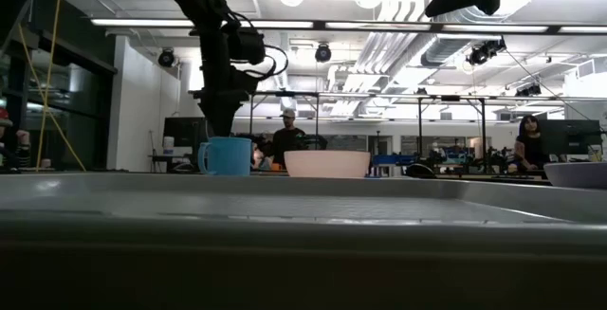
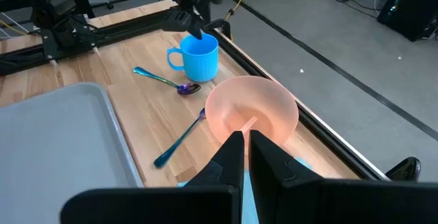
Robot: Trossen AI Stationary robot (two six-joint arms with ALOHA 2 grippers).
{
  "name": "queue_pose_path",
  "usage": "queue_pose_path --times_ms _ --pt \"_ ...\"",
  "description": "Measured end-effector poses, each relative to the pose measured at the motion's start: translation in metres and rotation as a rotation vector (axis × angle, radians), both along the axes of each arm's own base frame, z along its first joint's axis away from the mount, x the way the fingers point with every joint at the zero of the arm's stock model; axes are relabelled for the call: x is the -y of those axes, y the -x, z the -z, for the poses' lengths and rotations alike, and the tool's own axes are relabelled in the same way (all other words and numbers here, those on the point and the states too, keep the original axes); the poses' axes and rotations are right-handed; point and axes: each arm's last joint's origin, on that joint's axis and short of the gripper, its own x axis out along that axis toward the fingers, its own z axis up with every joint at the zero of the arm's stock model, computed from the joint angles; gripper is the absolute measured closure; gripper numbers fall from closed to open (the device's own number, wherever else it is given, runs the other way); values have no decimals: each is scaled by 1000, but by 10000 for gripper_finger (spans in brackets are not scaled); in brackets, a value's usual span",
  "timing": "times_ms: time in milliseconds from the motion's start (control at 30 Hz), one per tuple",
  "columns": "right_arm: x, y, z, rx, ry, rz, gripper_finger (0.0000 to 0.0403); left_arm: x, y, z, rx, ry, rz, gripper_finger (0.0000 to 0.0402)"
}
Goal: Set up tray
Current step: Put the blue mug on the serving tray
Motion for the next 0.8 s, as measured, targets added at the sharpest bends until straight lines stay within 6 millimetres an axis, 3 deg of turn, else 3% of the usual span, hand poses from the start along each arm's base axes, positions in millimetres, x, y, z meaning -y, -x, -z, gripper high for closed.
queue_pose_path --times_ms 267,567,800 --pt "0 0 0 13 -24 5 402 -5 -6 19 -44 30 -5 119" --pt "-2 -1 0 24 -63 -33 402 -7 -7 22 -54 21 -3 121" --pt "-2 -1 0 24 -63 -33 402 -6 -8 22 -42 49 49 173"
